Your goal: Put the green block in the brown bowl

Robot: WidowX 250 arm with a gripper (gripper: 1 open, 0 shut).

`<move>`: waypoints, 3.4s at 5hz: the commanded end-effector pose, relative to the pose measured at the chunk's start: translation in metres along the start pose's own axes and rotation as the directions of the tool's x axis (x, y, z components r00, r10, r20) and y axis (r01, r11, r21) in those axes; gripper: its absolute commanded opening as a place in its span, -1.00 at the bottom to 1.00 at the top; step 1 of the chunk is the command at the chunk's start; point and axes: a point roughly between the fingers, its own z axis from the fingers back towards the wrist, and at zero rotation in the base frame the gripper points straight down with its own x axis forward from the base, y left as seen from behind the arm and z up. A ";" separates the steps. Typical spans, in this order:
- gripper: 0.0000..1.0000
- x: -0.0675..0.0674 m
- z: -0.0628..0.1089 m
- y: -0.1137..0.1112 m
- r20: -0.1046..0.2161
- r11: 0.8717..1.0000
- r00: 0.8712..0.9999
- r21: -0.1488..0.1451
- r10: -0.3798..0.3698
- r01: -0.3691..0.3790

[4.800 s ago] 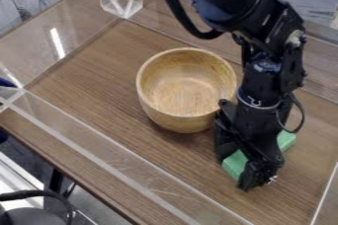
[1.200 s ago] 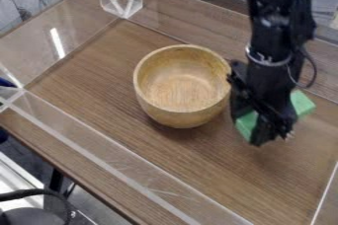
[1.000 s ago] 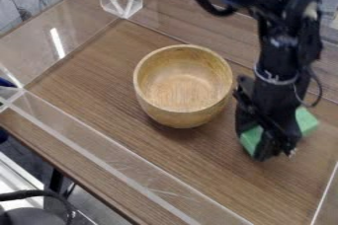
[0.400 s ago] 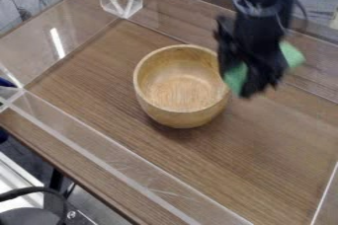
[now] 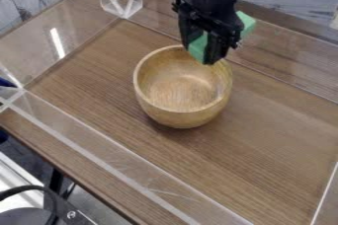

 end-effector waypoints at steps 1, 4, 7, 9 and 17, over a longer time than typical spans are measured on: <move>-1.00 -0.006 0.002 -0.005 0.013 1.000 1.000 -0.003 -0.015 0.015; -1.00 -0.012 -0.017 -0.002 -0.025 1.000 1.000 -0.016 -0.013 0.013; -1.00 -0.018 -0.037 0.015 -0.068 0.999 0.997 -0.019 0.037 -0.038; -1.00 -0.017 -0.043 0.019 -0.079 0.998 0.996 -0.024 0.049 -0.051; -1.00 -0.012 -0.045 0.022 -0.101 0.995 0.992 -0.047 0.081 -0.086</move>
